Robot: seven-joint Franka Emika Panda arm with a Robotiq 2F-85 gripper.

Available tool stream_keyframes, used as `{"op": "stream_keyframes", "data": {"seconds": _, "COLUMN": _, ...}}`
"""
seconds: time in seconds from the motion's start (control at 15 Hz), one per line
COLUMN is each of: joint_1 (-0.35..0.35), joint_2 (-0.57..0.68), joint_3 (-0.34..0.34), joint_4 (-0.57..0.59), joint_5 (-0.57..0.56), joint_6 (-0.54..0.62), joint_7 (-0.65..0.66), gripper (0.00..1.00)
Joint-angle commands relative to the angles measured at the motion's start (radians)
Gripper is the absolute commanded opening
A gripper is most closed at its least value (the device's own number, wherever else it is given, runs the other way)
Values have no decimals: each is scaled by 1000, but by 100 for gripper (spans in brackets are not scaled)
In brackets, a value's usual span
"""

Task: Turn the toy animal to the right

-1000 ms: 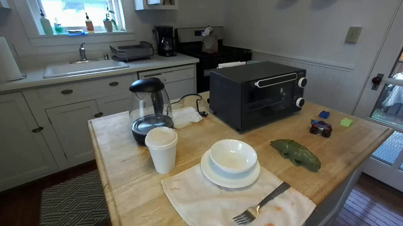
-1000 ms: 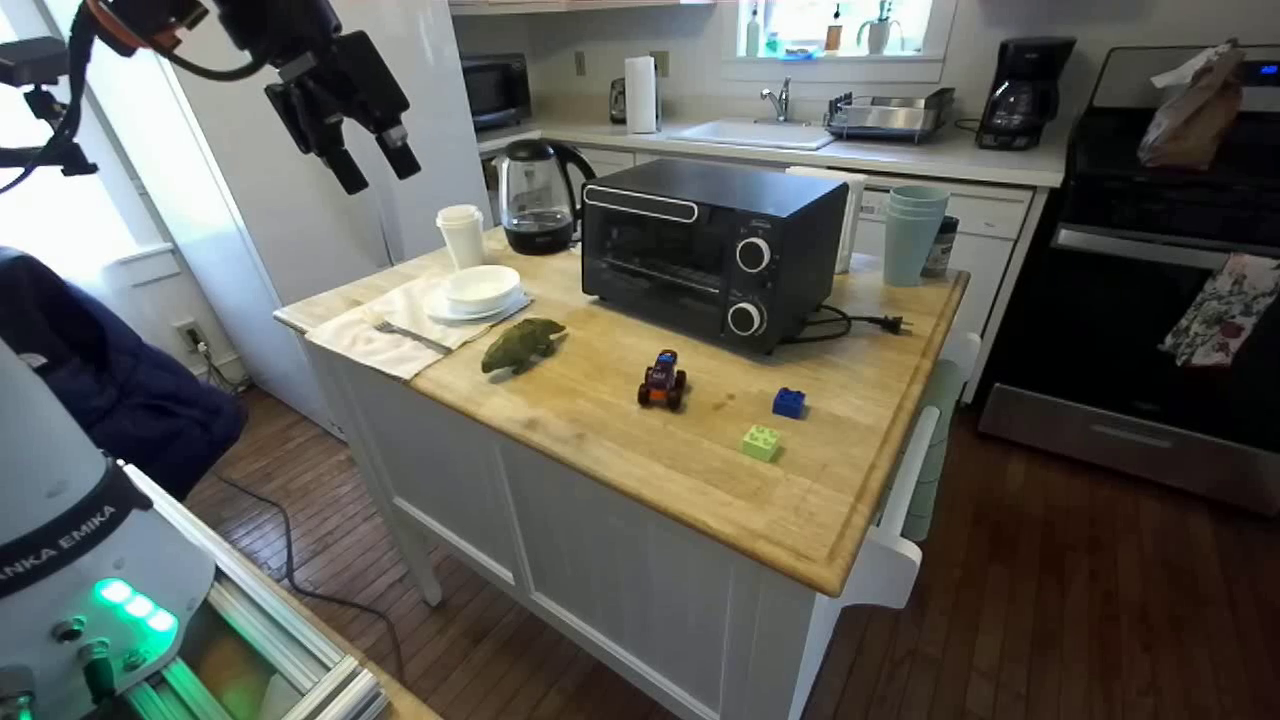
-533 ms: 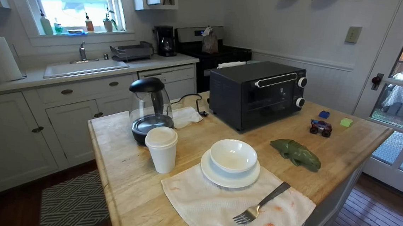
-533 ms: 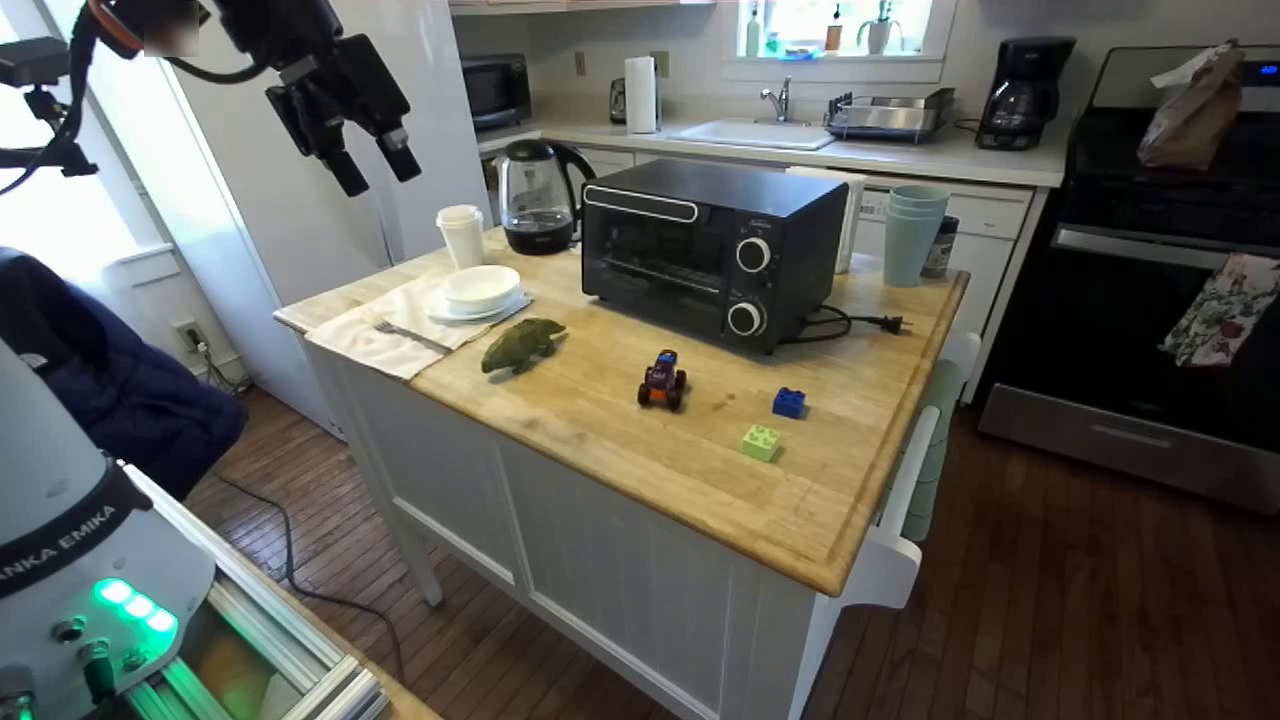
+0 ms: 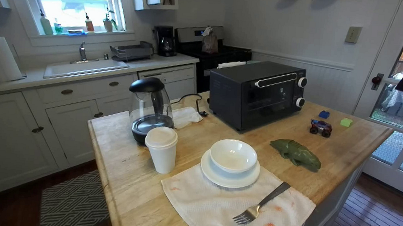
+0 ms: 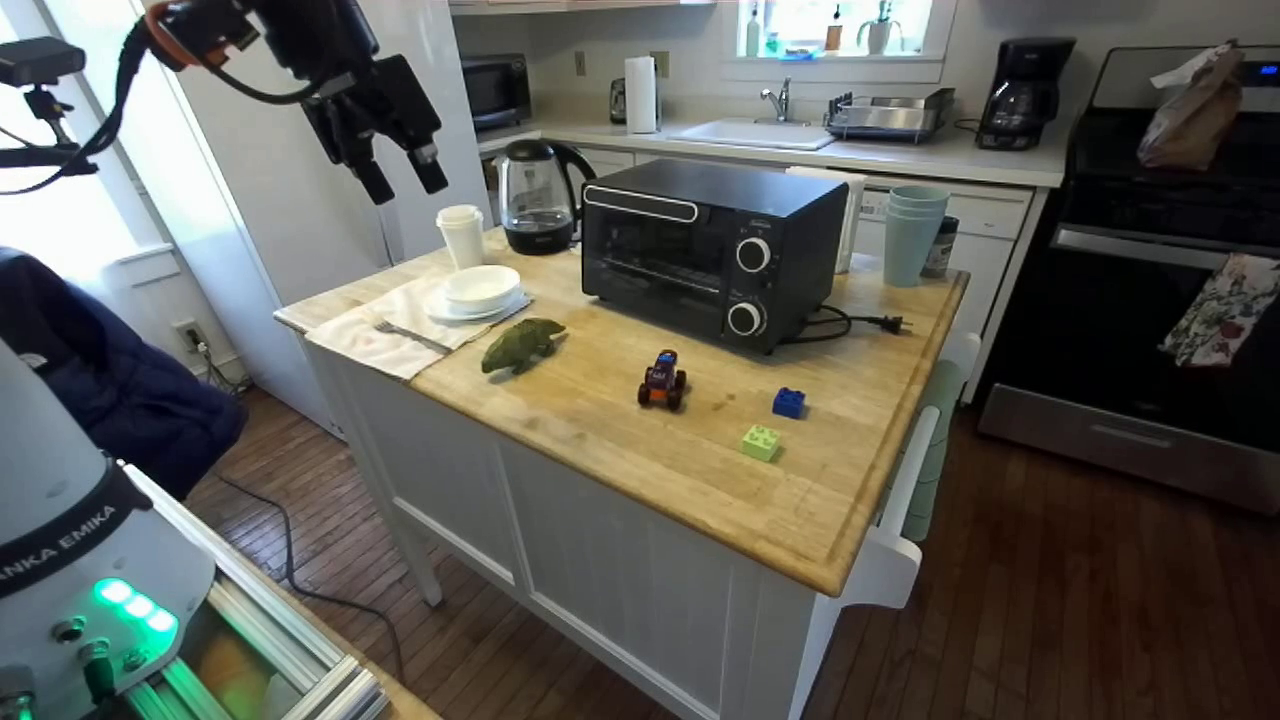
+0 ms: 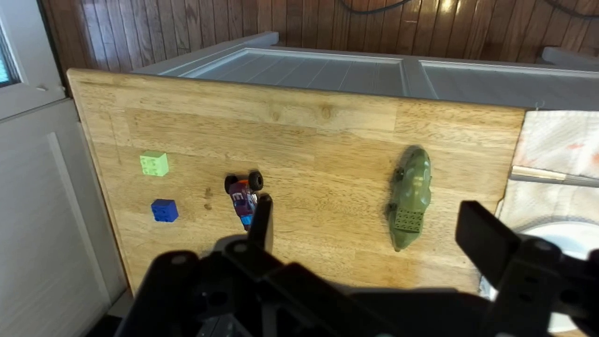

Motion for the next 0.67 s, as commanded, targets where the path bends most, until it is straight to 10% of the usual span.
{"op": "stream_keyframes", "data": {"seconds": 0.0, "joint_1": 23, "joint_2": 160, "joint_3": -47, "joint_4": 46, "joint_5": 31, "joint_6": 98, "joint_7": -27, "gripper": 100}}
{"op": "stream_keyframes", "data": {"seconds": 0.6, "joint_1": 64, "joint_2": 438, "joint_3": -68, "joint_4": 93, "joint_5": 131, "joint_6": 296, "joint_7": -63, "gripper": 100}}
